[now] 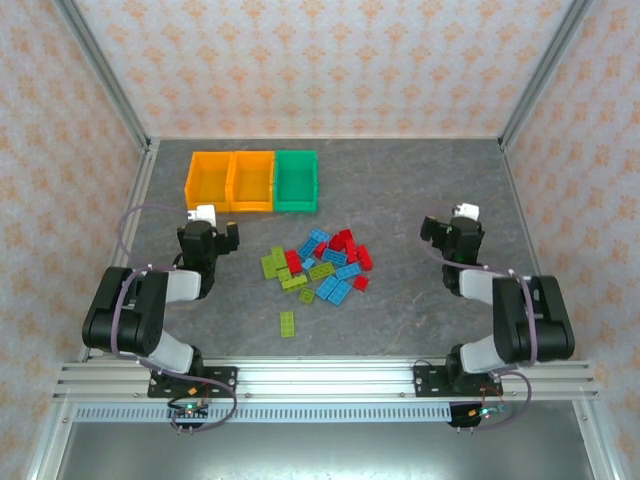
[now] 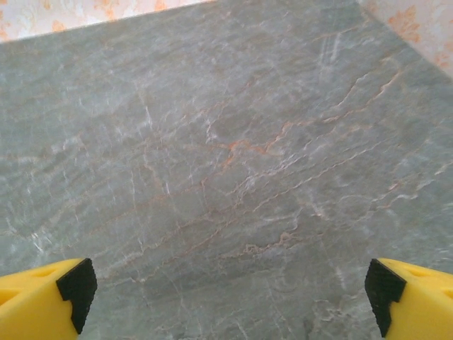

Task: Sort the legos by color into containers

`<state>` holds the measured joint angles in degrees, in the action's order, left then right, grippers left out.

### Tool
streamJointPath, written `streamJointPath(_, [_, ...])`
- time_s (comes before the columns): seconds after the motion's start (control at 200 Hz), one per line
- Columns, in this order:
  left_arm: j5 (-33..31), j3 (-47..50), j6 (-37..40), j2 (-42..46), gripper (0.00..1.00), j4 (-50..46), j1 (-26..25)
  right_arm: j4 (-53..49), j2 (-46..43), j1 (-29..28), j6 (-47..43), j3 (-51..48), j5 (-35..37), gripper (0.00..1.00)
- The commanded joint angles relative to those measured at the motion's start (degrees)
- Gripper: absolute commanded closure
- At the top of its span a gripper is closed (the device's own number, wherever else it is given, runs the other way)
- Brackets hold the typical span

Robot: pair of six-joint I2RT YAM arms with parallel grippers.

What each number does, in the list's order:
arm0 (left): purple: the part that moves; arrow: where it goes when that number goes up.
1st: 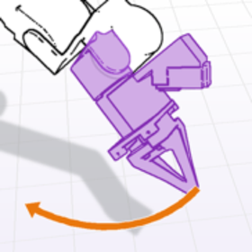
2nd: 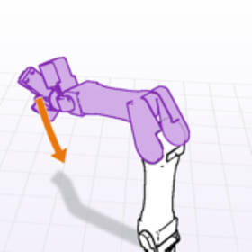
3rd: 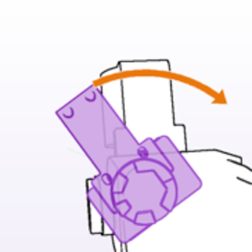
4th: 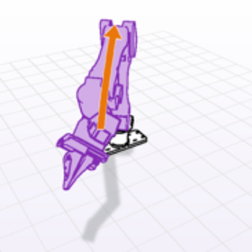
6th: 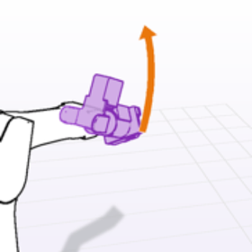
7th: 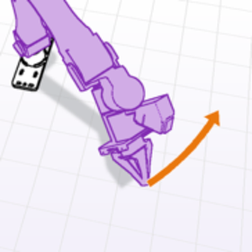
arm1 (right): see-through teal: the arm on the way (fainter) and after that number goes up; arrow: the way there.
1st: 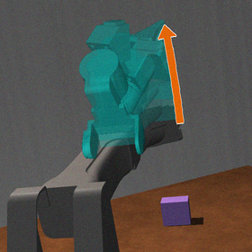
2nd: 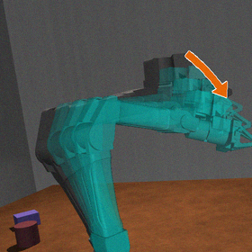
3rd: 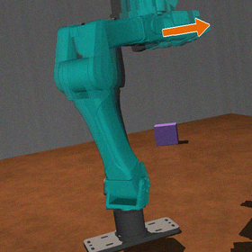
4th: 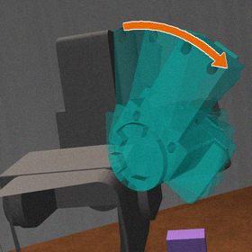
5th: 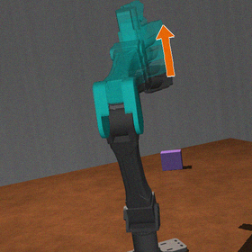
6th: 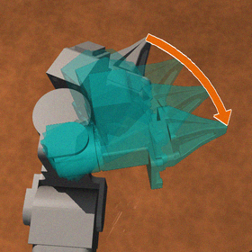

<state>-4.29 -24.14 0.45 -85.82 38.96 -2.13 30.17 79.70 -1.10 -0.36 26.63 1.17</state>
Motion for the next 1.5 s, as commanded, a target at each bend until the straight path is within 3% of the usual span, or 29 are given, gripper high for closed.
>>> streamJointPath(0.0, [-6.22,-2.49,-0.54,5.77,0.03,-4.95,-1.73,-18.56,-9.72,-0.32,9.19,6.76,5.62,0.01])
streamJointPath(0.08, [-12.41,-5.29,-4.04,11.44,0.04,-15.68,-3.92,-32.81,-16.23,-1.11,19.44,11.08,4.94,0.01])
streamJointPath(0.195, [-17.15,-12.12,-13.76,18.65,0.04,-34.61,-7.45,-48.59,-19.29,-3.65,27.11,17.48,-4.83,0.01])
streamJointPath(0.35, [-8.14,-23.98,-30.68,21.77,0.07,-59.29,-9.65,-60.24,-18.35,-13.09,27.8,23.65,-12.77,0.01])
streamJointPath(0.485, [3.02,-27.96,-39.05,20.11,0.09,-68.43,-13.7,-69.94,-14.9,-21.55,26.78,29.36,-15.06,0.01])
streamJointPath(0.736, [6.94,-28.63,-47.26,10.19,0.17,-71.38,-20.08,-72.92,-8.93,-31.46,28.11,34.5,-14.71,0.01])
streamJointPath(0.921, [7.04,-30.12,-46.56,2.47,0.3,-71.83,-22.63,-71.99,-8.72,-32.46,30.46,33.59,-12.85,0.01])
streamJointPath(1.496, [6.96,-27.65,-43.6,-7.96,0.38,-68.6,-23.4,-72.62,-8.07,-32.74,32.88,33.44,-11.42,0.01])
